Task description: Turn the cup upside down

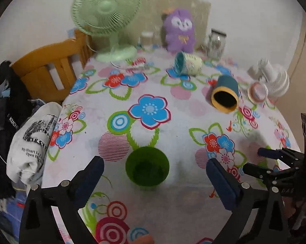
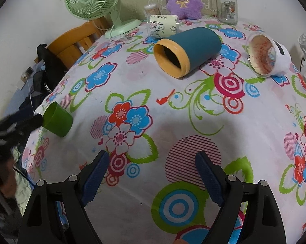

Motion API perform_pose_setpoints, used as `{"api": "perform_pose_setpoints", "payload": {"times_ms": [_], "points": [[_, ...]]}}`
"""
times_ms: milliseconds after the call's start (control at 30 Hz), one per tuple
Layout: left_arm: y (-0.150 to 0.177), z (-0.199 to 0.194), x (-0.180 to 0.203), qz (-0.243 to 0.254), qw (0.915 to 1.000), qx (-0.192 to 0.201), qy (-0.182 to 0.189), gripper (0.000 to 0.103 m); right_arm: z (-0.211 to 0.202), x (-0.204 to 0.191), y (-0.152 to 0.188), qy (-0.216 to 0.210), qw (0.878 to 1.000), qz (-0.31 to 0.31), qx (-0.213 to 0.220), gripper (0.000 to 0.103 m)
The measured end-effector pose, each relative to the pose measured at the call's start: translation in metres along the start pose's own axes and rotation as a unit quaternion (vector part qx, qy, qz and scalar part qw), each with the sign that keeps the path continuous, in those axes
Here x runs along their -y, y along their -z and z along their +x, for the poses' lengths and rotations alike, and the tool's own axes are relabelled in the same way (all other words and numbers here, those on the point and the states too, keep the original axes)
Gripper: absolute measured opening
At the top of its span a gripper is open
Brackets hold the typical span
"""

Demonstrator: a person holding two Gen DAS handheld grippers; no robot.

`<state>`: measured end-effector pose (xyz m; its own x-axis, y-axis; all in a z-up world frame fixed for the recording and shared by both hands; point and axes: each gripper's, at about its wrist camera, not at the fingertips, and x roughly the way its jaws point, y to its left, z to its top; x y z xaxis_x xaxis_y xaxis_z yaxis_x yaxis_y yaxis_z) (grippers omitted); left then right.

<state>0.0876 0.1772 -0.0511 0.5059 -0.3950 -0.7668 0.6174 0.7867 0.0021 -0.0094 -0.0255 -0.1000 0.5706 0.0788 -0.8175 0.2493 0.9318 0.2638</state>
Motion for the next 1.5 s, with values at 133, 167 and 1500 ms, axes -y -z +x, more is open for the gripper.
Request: {"api": "perform_pose_setpoints", "payload": {"times_ms": [133, 167, 1500], "points": [[0.015, 0.020, 0.005, 0.003, 0.9995, 0.021, -0.022, 0.074, 0.001, -0.006, 0.000, -0.002, 1.000, -0.009, -0.003, 0.088], [0.016, 0.026, 0.006, 0.005, 0.9996, 0.013, -0.023, 0.066, 0.000, -0.006, 0.001, -0.001, 1.000, -0.009, -0.003, 0.088], [-0.035, 0.032, -0.018, 0.007, 0.9948, -0.101, -0.003, 0.103, -0.007, 0.009, 0.009, -0.022, 1.000, 0.001, 0.007, 0.088]]}}
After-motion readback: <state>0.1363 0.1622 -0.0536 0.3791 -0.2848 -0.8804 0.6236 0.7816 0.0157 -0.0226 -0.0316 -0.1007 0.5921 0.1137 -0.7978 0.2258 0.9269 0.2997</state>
